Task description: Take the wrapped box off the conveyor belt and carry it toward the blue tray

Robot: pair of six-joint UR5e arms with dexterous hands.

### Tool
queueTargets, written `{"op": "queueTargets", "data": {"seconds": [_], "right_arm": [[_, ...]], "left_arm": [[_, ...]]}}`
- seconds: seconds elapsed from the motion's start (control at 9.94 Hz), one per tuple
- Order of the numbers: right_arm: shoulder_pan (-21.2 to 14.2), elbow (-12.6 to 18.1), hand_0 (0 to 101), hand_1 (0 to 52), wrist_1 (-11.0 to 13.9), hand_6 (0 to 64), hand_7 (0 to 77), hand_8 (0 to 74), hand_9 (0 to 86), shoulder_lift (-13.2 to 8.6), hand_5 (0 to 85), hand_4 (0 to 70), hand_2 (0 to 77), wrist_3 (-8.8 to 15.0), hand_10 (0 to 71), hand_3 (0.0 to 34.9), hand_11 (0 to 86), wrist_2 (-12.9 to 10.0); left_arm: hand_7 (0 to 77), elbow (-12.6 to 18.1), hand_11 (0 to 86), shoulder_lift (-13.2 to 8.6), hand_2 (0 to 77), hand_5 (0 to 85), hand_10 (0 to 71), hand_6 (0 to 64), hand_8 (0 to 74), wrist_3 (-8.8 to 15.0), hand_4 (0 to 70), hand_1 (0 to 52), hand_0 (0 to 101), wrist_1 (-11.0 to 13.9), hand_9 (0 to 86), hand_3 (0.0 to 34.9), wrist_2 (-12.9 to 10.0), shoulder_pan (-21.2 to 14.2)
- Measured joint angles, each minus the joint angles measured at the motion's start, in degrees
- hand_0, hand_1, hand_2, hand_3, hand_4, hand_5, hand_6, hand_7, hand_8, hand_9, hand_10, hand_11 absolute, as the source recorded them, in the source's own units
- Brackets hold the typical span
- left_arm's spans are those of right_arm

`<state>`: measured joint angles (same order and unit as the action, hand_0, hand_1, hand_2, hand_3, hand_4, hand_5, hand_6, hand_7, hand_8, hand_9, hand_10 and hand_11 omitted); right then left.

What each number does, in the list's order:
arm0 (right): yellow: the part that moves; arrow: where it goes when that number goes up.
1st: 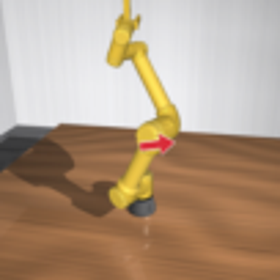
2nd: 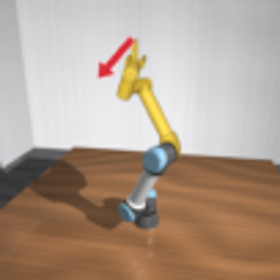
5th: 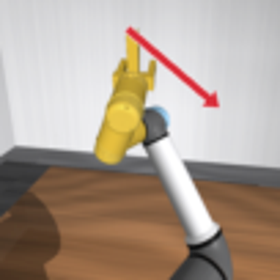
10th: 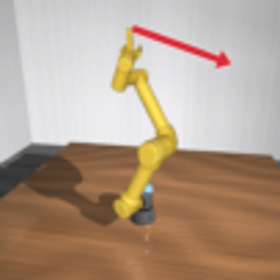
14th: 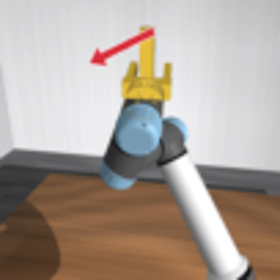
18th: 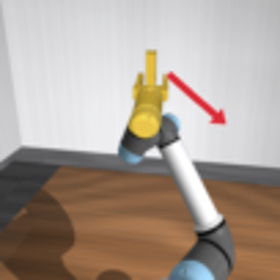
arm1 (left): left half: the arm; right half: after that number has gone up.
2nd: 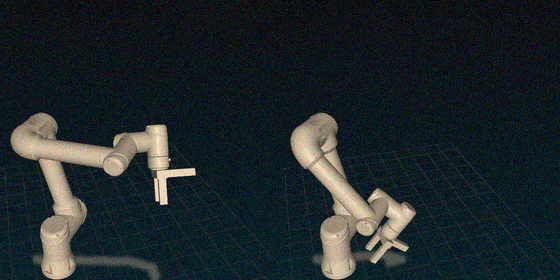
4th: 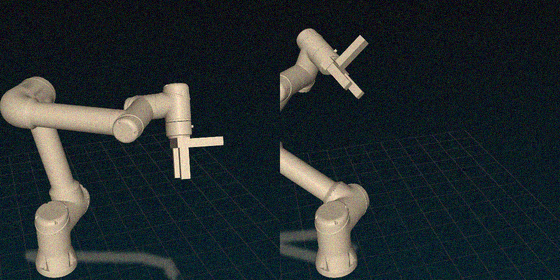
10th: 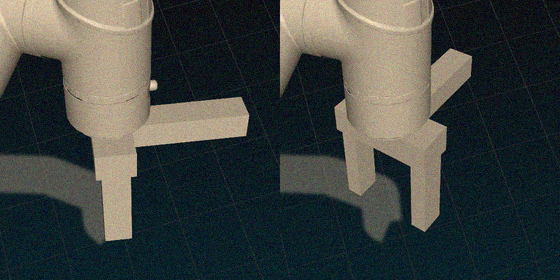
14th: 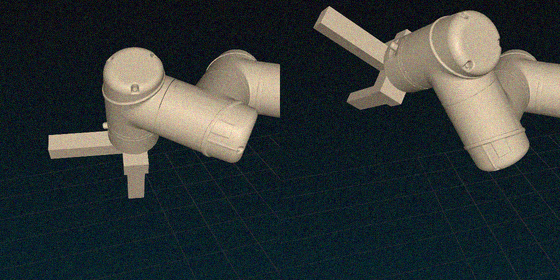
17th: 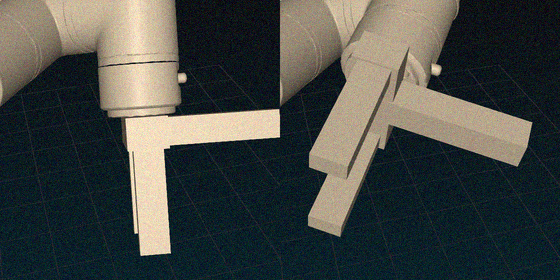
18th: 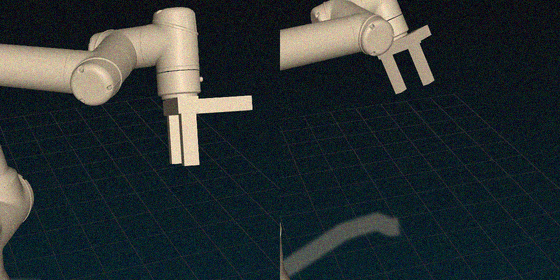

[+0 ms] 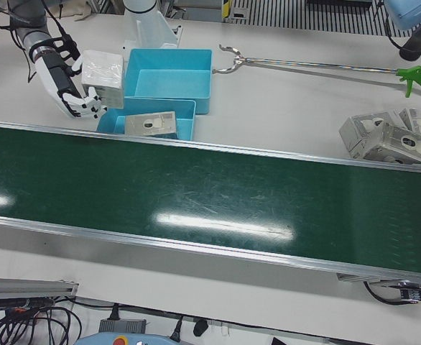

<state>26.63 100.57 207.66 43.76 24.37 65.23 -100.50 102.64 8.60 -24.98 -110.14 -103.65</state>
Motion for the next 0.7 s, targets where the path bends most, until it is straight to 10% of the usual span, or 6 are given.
{"op": "queueTargets", "data": {"seconds": [0.1,0.3,0.5,0.6,0.7], "right_arm": [[-0.65,-1.97,49,0.0,-0.84,47.5,70.9,64.9,81.8,-0.58,68.7,33.3,46.4,0.0,52.9,1.4,57.3,1.4],[-1.73,-3.23,50,5.4,-1.57,27.8,77.4,30.0,78.5,-1.02,41.5,12.0,31.1,-0.06,31.6,7.6,36.5,2.88],[-2.08,-1.44,50,5.4,-1.53,27.8,77.4,30.0,78.5,-0.58,41.5,12.0,31.1,-0.16,20.7,7.6,27.3,3.94],[-2.1,0.07,47,19.6,-1.37,11.4,5.5,8.7,1.6,0.15,25.1,11.5,16.9,-0.18,4.9,15.3,18.5,4.39],[-2.08,1.89,47,19.6,-1.22,11.4,5.5,8.7,1.6,1.27,25.1,11.5,16.9,-0.22,4.9,15.3,18.5,4.79]], "left_arm": [[0.5,0.0,0.0,0.0,1.1,1.1,0.5,0.0,0.0,0.0,0.0,0.0,0,0.0,0.0,0.0,0.0,0.0],[0.5,0.0,0.0,0.0,0.5,1.1,0.5,0.0,0.0,0.0,0.0,0.0,0,0.0,0.0,0.0,0.0,0.0],[0.0,0.0,0.0,0.0,0.5,1.1,0.5,0.0,0.0,0.0,0.0,0.0,0,0.0,0.0,0.0,0.0,0.0],[0.0,0.0,0.0,0.0,0.5,1.1,0.0,0.0,0.0,0.0,0.0,0.0,0,0.0,0.0,0.0,0.0,0.0],[0.5,0.0,0.0,0.0,0.5,1.1,0.5,0.0,0.0,0.0,0.0,0.0,0,0.0,0.0,0.0,0.0,0.0]]}}
